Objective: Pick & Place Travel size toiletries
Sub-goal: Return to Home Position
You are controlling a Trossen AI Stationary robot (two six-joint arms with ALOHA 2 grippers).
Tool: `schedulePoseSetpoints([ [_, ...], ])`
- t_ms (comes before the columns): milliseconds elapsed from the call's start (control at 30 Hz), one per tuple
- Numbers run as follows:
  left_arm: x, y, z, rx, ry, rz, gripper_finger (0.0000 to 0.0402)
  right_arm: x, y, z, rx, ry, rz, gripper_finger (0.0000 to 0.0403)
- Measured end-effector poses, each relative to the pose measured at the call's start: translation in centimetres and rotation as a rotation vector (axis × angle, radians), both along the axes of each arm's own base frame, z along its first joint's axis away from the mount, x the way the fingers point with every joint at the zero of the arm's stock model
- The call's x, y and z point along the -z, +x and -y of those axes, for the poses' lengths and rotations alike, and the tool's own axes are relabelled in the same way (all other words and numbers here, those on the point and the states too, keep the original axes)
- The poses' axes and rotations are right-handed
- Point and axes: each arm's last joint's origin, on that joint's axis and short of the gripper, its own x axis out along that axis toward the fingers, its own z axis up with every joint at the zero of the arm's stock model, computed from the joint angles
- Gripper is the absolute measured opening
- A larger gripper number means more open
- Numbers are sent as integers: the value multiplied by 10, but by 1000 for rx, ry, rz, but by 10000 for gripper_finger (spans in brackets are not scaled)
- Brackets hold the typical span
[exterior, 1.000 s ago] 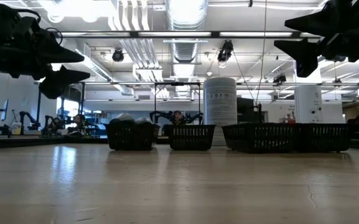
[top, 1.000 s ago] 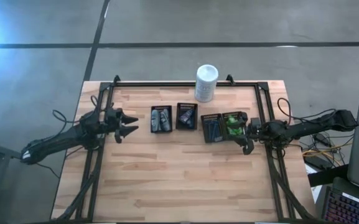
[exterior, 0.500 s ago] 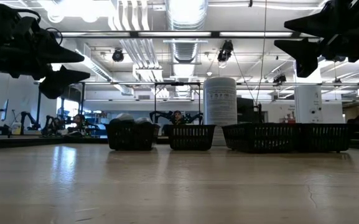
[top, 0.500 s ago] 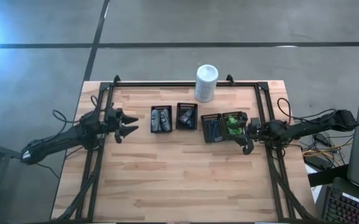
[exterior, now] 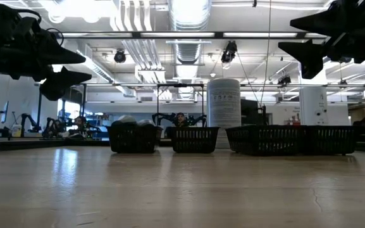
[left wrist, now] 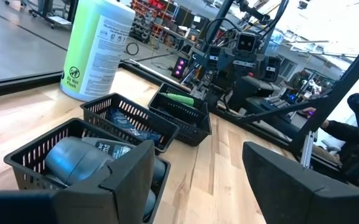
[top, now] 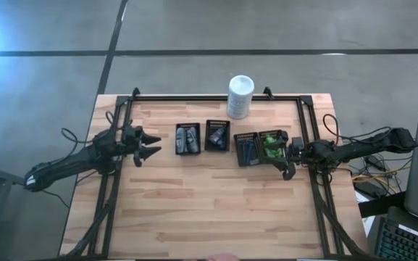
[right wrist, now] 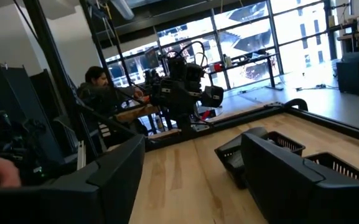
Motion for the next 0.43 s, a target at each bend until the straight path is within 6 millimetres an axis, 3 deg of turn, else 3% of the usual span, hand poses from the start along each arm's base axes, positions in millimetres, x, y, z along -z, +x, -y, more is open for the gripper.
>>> schedulePoseSetpoints([
  [233,3,-1,-6,-191,18,-24,250,0,0,0,-1,0,-1,283],
  [433,2,-2,-6,-210,19,-24,250,0,0,0,0,0,-2,302],
])
